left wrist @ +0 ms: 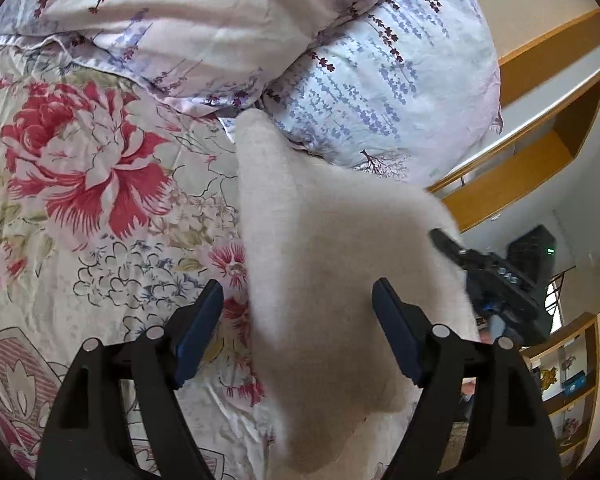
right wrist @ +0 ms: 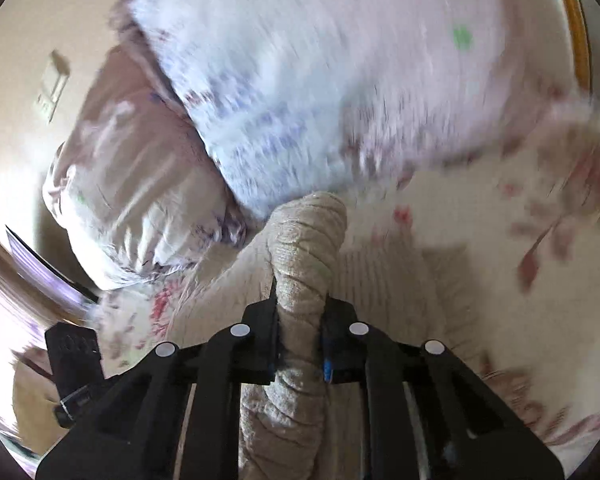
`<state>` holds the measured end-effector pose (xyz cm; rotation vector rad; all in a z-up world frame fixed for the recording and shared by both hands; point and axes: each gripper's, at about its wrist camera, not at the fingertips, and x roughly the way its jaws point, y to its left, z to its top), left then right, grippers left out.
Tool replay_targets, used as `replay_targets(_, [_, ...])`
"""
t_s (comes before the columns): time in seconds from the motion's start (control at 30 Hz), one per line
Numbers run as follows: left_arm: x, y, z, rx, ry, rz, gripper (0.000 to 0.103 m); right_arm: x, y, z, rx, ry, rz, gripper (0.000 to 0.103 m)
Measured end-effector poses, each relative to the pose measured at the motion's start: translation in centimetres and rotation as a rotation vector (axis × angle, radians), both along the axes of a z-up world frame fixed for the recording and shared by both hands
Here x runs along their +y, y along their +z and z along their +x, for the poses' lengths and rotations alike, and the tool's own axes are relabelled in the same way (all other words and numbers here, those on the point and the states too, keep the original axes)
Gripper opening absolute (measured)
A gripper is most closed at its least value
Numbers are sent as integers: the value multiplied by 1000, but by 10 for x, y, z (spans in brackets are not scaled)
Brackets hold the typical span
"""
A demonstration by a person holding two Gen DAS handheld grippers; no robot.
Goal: Fold small clothes
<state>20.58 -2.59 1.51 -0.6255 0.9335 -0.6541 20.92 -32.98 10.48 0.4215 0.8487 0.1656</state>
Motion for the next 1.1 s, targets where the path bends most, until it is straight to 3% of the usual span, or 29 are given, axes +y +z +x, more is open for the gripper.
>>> replay_targets(0.1, [0, 0, -1, -7, -16, -14, 77, -9, 4, -4, 10, -46, -79, 16])
replay_targets(0.3, [-6, 1, 0, -23, -51, -18, 75, -38, 2, -9, 25, -135, -91, 15])
replay_targets(0.4, [-10, -1, 0, -29, -76, -18, 75, -47, -30, 8, 158, -163, -126, 16])
replay_targets(0.47, [-14, -2, -1, -35, -102, -25, 75, -59, -53, 14, 242, -175, -84, 21])
replay_targets(0.53, [-16, -2, -4, -56, -115, -17, 75, -72, -50, 2, 216, -221, 6, 28])
replay_targets(0.63, [-18, -1, -6, -72, -124, -12, 75, -84, -33, -30, 145, -243, 79, 51])
replay_targets(0.67, [-18, -1, -7, -73, -124, -10, 75, -85, -29, -41, 129, -237, 91, 53])
replay_targets(0.9, [-20, 12, -25, -65, -99, 55, 74, -68, -23, -103, 77, -147, 127, 53])
replay_targets(1.1, [-28, 9, -44, -26, -105, 102, 69, -49, -32, -117, 72, -90, 87, 48])
